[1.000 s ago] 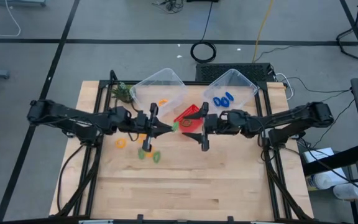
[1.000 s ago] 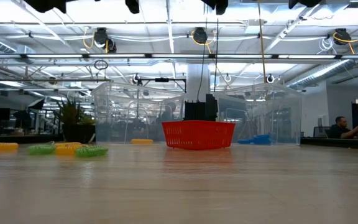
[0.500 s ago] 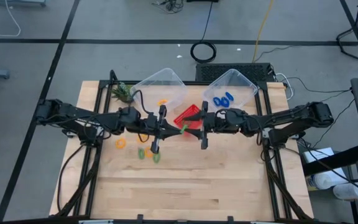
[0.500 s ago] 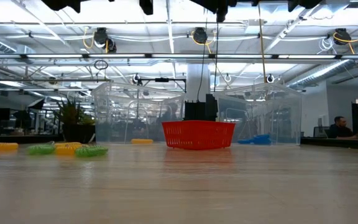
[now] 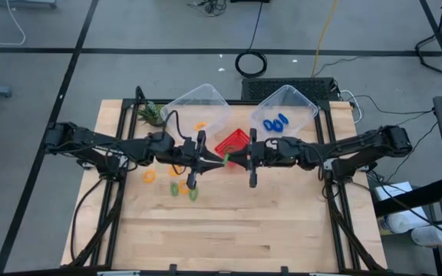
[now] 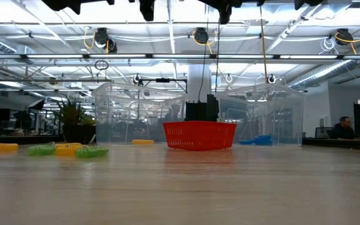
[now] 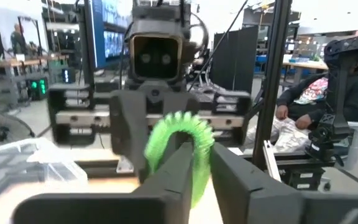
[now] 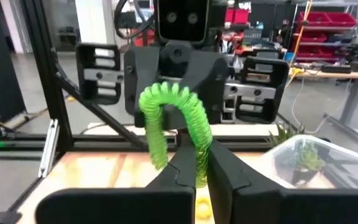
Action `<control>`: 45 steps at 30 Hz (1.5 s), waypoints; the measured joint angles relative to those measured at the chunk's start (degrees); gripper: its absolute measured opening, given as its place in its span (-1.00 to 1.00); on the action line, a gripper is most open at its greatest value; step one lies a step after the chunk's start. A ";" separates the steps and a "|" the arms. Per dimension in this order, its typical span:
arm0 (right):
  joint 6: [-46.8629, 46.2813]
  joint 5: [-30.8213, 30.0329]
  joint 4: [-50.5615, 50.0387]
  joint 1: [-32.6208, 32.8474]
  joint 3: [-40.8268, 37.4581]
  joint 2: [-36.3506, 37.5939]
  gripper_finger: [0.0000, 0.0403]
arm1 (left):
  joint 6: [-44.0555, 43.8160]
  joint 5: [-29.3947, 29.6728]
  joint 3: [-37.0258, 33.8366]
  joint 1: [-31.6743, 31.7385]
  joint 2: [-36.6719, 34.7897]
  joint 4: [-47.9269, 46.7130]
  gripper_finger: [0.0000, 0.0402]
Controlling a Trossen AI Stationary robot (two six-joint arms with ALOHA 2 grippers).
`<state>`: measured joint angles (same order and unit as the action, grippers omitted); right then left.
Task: Sort spring keychains
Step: Put the green spring keychain into the red bin
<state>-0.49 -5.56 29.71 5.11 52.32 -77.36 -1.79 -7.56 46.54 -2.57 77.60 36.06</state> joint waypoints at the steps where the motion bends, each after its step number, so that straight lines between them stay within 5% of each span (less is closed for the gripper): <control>1: 0.31 -0.56 -0.53 0.39 -0.02 0.22 -0.98 | -0.25 0.00 0.00 -0.02 0.00 -0.66 -0.63; 16: 8.22 -4.16 -13.81 4.09 -0.03 10.65 -1.00 | -8.38 -0.73 0.04 1.84 -1.40 -14.08 0.24; 22: 16.62 -11.34 -19.17 7.61 -0.03 11.67 -1.00 | -13.08 -6.25 -0.02 1.77 -2.70 -23.96 0.48; 31: 27.29 -24.76 -27.66 10.29 0.24 10.86 -1.00 | -20.07 -9.96 0.05 1.25 -3.87 -31.41 0.60; 45: 30.31 -25.39 -57.80 1.56 17.57 -1.99 -1.00 | -23.96 -10.08 0.00 -0.08 -5.45 -46.50 0.60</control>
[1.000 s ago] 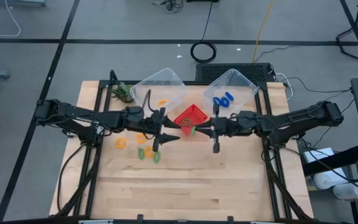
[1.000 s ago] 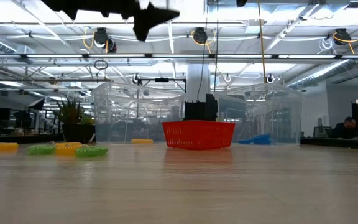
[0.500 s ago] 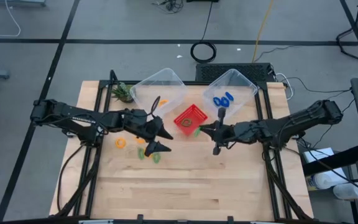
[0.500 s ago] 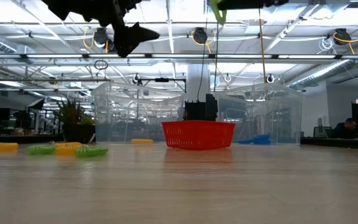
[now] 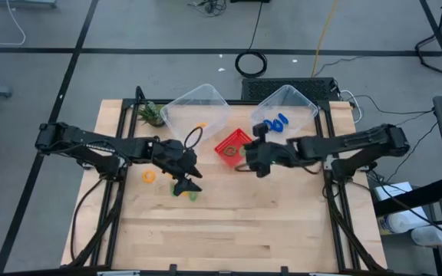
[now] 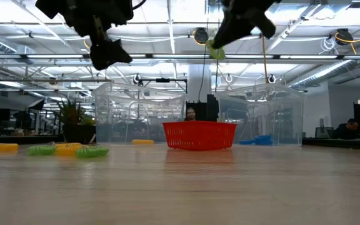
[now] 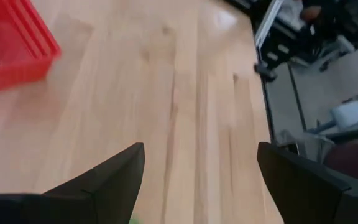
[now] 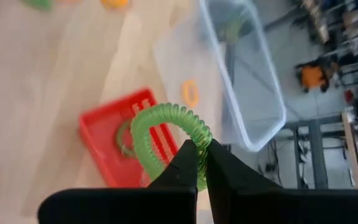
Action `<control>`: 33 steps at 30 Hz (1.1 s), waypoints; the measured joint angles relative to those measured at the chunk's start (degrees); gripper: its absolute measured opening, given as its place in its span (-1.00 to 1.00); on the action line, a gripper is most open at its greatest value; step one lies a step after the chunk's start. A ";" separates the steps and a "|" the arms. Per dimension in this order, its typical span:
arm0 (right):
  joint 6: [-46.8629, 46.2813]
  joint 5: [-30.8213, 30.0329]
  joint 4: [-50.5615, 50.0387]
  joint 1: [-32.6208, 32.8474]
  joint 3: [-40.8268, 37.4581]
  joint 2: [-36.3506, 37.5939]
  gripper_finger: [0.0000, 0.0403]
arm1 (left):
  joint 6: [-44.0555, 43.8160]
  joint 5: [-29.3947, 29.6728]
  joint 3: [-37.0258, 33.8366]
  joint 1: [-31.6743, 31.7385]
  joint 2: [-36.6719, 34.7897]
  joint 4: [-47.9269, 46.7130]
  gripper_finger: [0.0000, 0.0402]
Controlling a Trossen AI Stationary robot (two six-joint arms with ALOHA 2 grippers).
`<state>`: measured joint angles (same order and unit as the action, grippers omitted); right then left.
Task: Sort spring keychains
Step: Put the green spring keychain into the red bin
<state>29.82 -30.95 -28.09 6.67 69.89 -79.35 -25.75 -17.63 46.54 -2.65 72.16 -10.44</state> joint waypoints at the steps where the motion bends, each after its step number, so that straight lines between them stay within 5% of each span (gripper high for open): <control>1: 0.65 1.37 -1.04 -1.32 0.73 -0.98 -1.00 | 0.05 -0.02 0.00 -0.37 -0.02 -0.85 0.60; 15: 5.89 20.68 1.82 -16.26 1.61 -10.39 -1.00 | -0.36 1.82 0.00 -5.86 0.00 -9.13 0.60; 33: 8.50 22.05 7.50 -17.52 1.50 -25.81 -1.00 | -3.97 10.20 -0.02 -12.15 0.02 -13.74 0.60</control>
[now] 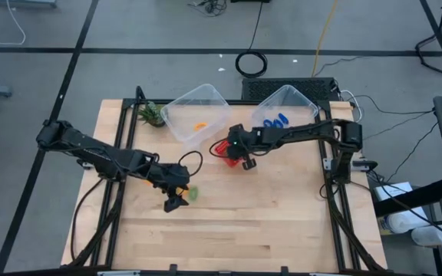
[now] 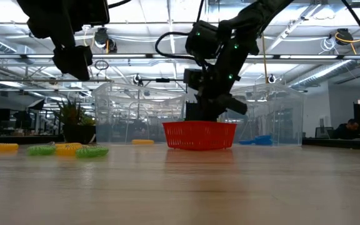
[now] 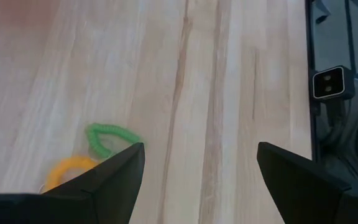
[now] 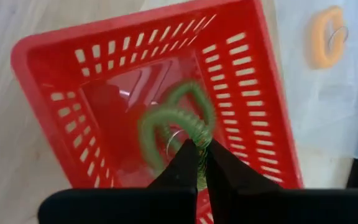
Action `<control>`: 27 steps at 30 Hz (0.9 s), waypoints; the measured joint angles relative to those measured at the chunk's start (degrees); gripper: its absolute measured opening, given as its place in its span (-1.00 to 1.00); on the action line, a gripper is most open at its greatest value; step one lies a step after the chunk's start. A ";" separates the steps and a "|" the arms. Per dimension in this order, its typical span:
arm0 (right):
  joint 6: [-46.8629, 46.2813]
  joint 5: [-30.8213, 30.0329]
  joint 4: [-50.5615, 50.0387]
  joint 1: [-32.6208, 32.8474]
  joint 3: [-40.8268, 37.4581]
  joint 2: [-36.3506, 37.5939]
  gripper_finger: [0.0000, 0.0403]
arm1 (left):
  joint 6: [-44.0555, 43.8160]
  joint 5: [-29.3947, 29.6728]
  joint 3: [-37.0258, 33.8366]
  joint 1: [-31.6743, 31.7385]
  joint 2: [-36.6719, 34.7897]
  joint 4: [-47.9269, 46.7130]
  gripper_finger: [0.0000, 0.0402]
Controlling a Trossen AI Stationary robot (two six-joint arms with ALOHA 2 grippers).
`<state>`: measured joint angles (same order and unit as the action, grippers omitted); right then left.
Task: Sort spring keychains
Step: Put the green spring keychain into the red bin
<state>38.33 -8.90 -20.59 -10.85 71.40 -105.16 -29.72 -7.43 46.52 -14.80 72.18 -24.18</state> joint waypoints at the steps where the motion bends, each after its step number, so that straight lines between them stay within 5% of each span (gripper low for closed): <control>1: 0.05 -0.02 0.18 0.00 0.00 -0.11 -1.00 | -0.19 0.02 0.00 -0.13 0.01 -0.22 0.60; 6: 1.83 -0.25 1.24 0.79 0.02 0.08 -0.83 | -0.87 0.10 -0.02 -1.12 0.01 -0.59 0.60; 12: 1.44 -0.34 1.01 1.16 0.11 0.67 -0.38 | -1.14 0.92 -0.02 -2.16 0.01 -0.50 0.60; 19: 0.86 -7.11 2.66 2.96 0.04 1.06 0.10 | -3.30 3.07 -0.02 -3.10 0.01 -1.39 0.60; 27: -7.57 -7.44 6.60 7.71 -0.09 5.73 0.29 | -5.61 3.09 -0.02 -3.29 0.01 -2.72 0.60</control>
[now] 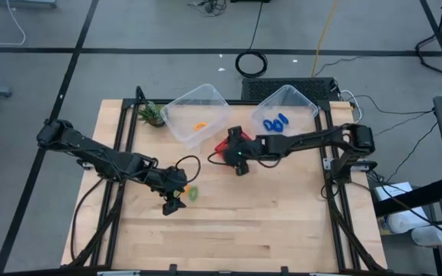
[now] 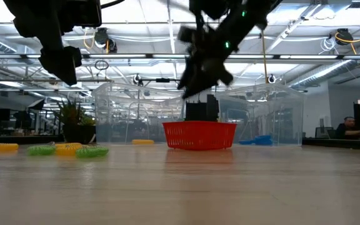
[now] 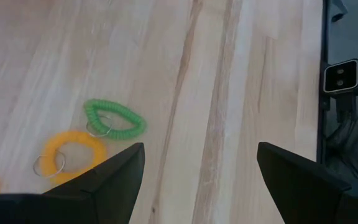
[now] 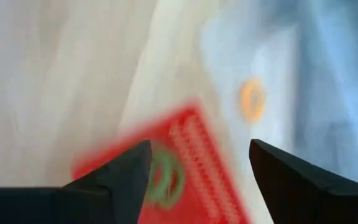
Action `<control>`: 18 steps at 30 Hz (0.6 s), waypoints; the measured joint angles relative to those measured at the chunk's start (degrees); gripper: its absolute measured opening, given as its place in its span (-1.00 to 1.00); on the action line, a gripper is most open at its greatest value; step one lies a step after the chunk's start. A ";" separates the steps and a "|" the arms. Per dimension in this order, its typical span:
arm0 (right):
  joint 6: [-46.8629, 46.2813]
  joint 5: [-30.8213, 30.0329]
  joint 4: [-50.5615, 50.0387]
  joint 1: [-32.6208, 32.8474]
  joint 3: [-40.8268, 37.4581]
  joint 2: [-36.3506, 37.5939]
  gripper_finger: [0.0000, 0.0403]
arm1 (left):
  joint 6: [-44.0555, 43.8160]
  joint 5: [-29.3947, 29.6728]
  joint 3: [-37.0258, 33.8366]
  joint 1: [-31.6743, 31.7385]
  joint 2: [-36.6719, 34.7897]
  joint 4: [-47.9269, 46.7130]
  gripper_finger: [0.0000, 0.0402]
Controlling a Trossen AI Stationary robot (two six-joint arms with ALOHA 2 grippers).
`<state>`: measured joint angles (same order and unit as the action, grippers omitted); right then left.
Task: Sort spring keychains
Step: Put the green spring keychain into the red bin
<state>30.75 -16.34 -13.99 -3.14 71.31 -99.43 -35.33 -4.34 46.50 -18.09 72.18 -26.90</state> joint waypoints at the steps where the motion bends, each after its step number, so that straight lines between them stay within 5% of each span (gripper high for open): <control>1: -1.18 0.02 1.17 0.70 0.22 0.83 0.30 | -0.20 0.00 0.00 0.00 0.02 -0.22 0.60; 11: -19.32 2.71 3.52 7.51 0.06 7.04 0.29 | -0.34 -0.01 0.00 0.00 0.02 -1.12 0.60; 18: -22.75 3.10 8.59 13.10 0.00 7.36 0.29 | -12.48 0.25 0.00 0.11 0.02 -6.41 0.60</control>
<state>8.00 -13.24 -5.40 9.96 71.31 -92.07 -47.82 -4.08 46.50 -17.98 72.20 -33.31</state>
